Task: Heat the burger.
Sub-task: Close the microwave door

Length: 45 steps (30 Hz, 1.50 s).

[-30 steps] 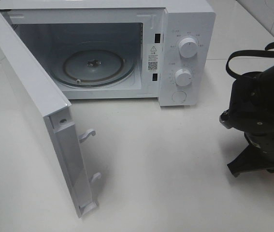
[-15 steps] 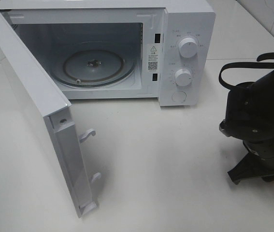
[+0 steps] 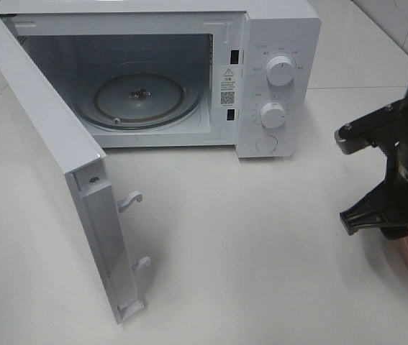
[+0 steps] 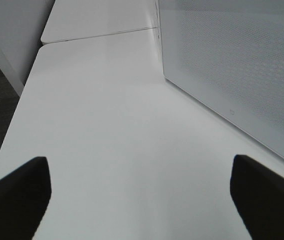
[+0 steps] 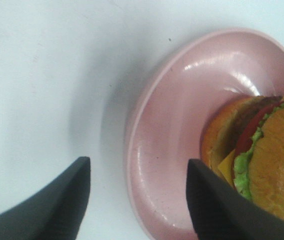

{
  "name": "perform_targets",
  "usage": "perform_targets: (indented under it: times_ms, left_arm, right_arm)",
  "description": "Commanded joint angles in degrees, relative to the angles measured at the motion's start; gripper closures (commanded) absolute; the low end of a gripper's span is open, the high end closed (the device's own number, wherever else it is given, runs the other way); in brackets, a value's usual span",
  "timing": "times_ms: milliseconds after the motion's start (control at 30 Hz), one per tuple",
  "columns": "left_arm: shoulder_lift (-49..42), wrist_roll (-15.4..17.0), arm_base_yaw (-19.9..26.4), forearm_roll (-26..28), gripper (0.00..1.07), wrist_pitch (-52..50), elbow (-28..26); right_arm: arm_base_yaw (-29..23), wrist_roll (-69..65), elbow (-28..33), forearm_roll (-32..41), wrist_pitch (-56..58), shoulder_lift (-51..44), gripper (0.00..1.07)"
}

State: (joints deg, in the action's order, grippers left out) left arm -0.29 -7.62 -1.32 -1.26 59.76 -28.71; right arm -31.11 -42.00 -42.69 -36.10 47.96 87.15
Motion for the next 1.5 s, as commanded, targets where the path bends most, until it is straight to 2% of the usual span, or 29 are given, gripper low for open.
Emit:
perform_targets:
  times_ms: [33,100,133,167,200,233,433,467,533,733,800,900,967,1400,1467,1500]
  left_arm:
    - [-1.03,0.40,0.11,0.17,0.17,-0.17,0.17]
    - [-1.03,0.40,0.11,0.17,0.17,-0.17,0.17]
    - [-1.03,0.40,0.11,0.17,0.17,-0.17,0.17]
    - [-1.03,0.40,0.11,0.17,0.17,-0.17,0.17]
    - [-1.03,0.40,0.11,0.17,0.17,-0.17,0.17]
    - [-1.03,0.40,0.11,0.17,0.17,-0.17,0.17]
    - [-1.03,0.40,0.11,0.17,0.17,-0.17,0.17]
    - [-1.03,0.40,0.11,0.17,0.17,-0.17,0.17]
    - [-1.03,0.40,0.11,0.17,0.17,-0.17,0.17]
    - [-1.03,0.40,0.11,0.17,0.17,-0.17,0.17]
    - [-1.03,0.40,0.11,0.17,0.17,-0.17,0.17]
    - [-1.03,0.40,0.11,0.17,0.17,-0.17,0.17]
    - [-1.03,0.40,0.11,0.17,0.17,-0.17,0.17]
    - [-1.03,0.40,0.11,0.17,0.17,-0.17,0.17]
    - [-1.03,0.40,0.11,0.17,0.17,-0.17,0.17]
    - [-1.03,0.40,0.11,0.17,0.17,-0.17,0.17]
  right_arm:
    - [0.29,6.19,0.06,3.84,-1.26,-5.50,0.44]
    - [0.29,13.12,0.06,8.25,-2.01,-11.97,0.33]
    - [0.29,13.12,0.06,8.25,-2.01,-11.97,0.33]
    - [0.29,17.70,0.06,11.29,-1.83,-16.50,0.26]
    - [0.29,17.70,0.06,11.29,-1.83,-16.50,0.26]
    - [0.29,21.08,0.06,14.27,-0.86,-20.51,0.23]
    - [0.29,27.73,0.11,21.26,4.35,-31.97,0.26]
    - [0.29,27.73,0.11,21.26,4.35,-31.97,0.26]
    - [0.29,29.22,0.11,21.20,7.96,-38.56,0.30]
    - [0.29,30.25,0.74,21.26,10.77,-45.03,0.31]
    - [0.29,30.48,2.86,21.26,12.61,-50.88,0.31]
    - [0.29,30.42,3.61,21.31,12.66,-52.08,0.31]
    - [0.29,30.37,6.13,22.46,12.66,-57.41,0.31]
    - [0.34,30.54,13.52,22.75,10.26,-69.73,0.31]
    - [1.32,30.54,13.52,22.86,10.26,-71.33,0.31]
    - [3.72,30.71,13.52,22.92,10.26,-72.48,0.31]
